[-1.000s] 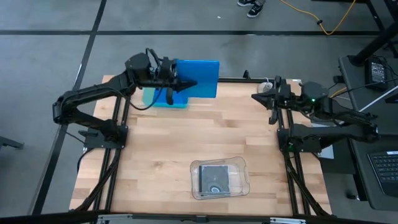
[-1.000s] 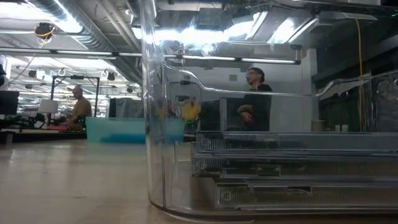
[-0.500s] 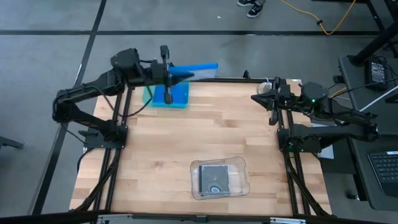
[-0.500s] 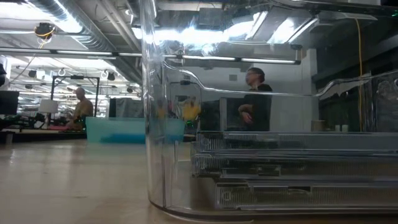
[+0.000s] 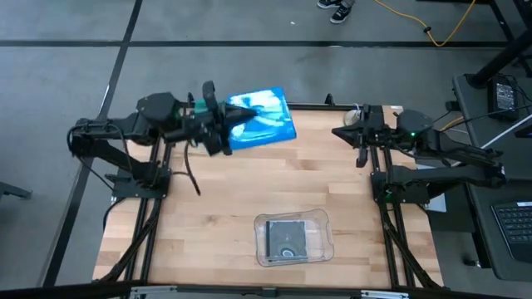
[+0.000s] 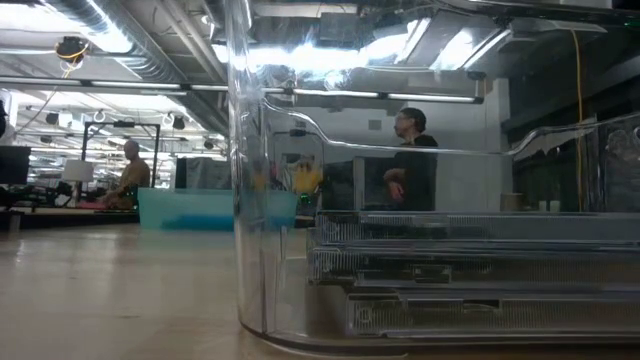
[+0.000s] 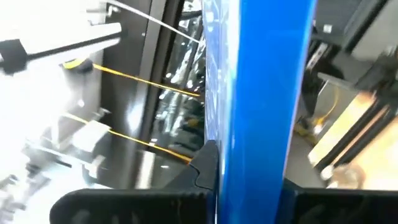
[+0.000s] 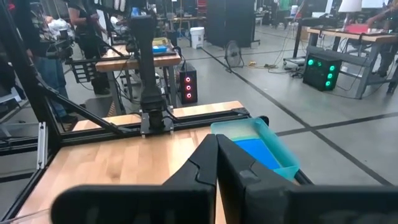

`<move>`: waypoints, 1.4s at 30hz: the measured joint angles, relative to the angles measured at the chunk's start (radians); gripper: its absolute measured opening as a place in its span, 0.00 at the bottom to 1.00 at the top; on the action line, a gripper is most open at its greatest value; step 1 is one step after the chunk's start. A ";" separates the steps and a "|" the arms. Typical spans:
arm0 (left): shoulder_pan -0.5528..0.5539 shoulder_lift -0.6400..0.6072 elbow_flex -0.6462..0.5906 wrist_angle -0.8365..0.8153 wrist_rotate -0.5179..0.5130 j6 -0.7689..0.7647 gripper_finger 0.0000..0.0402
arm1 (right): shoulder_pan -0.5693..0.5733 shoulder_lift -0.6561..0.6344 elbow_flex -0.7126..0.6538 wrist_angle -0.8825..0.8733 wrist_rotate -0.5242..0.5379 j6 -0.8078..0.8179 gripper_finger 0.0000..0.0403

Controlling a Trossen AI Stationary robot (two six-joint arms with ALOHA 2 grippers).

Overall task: Pick & place jewel cases by type
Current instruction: Put the dark blue CD case into the light blue bin

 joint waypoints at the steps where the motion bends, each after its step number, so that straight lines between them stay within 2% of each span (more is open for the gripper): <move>1: -0.023 0.003 0.000 0.005 -0.030 0.053 0.01 | 0.000 0.003 0.000 -0.001 0.000 0.000 0.02; 8: -0.162 0.010 0.000 0.091 -0.205 0.420 0.01 | 0.000 0.011 0.000 0.005 0.000 0.000 0.02; 12: -0.220 0.010 0.000 0.126 -0.243 0.604 0.01 | 0.000 0.011 0.000 0.005 0.000 0.000 0.02; 22: -0.328 0.021 0.000 0.136 -0.253 0.793 0.01 | 0.000 0.014 0.000 0.003 0.001 0.024 0.02; 32: -0.367 0.062 0.000 0.125 -0.260 0.763 0.01 | 0.000 0.014 0.000 0.002 0.036 0.035 0.02; 37: -0.358 0.066 0.000 0.126 -0.251 0.635 0.01 | 0.000 0.014 0.000 -0.004 0.036 0.048 0.02; 42: -0.324 0.066 0.000 0.127 -0.251 0.443 0.01 | 0.000 0.014 0.000 -0.006 0.036 0.052 0.02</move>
